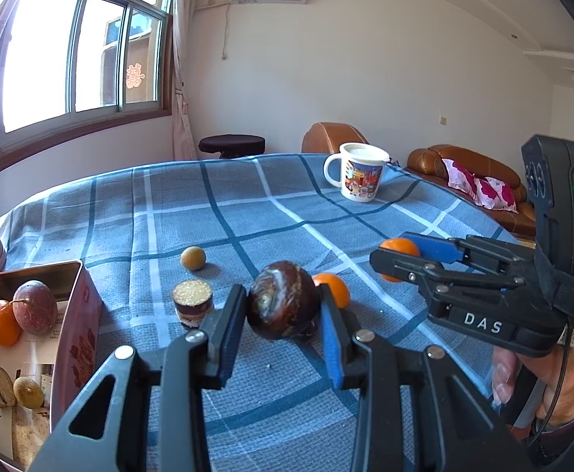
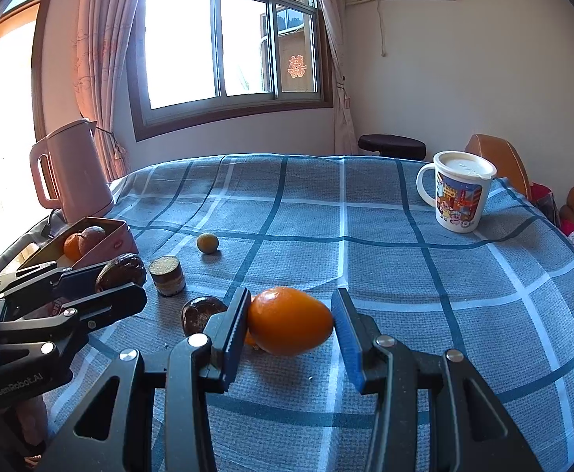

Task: Organize fruits
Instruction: 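Lift the brown fruit and oval orange and carry both toward the tin box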

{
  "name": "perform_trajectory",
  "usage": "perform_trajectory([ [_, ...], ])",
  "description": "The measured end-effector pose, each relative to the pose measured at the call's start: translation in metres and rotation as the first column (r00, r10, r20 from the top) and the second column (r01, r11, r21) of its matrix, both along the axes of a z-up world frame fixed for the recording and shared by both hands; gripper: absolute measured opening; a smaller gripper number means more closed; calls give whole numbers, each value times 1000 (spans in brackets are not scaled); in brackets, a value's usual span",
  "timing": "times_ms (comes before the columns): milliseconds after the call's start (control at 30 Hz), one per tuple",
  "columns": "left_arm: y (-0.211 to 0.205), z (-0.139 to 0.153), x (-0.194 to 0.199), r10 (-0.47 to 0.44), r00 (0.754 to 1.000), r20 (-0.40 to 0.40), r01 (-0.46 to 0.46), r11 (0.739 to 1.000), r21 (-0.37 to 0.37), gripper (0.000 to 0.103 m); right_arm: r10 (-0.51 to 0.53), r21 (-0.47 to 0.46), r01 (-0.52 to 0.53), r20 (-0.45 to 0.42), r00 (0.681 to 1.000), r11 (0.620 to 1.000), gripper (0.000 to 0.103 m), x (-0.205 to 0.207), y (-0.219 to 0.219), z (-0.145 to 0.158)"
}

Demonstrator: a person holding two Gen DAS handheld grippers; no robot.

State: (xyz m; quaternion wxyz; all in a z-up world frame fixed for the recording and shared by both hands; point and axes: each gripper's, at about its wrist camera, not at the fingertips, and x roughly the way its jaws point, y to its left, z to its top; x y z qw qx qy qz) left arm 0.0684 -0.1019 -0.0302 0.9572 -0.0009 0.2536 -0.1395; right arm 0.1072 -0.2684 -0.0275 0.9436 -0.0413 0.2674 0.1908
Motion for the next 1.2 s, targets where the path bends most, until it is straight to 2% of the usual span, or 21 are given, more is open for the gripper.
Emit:
perform_trajectory([
  [1200,1,10,-16,21,995,95,-22,1000,4,38,9,15,-11,147,989,1000,45,-25,-3,12],
])
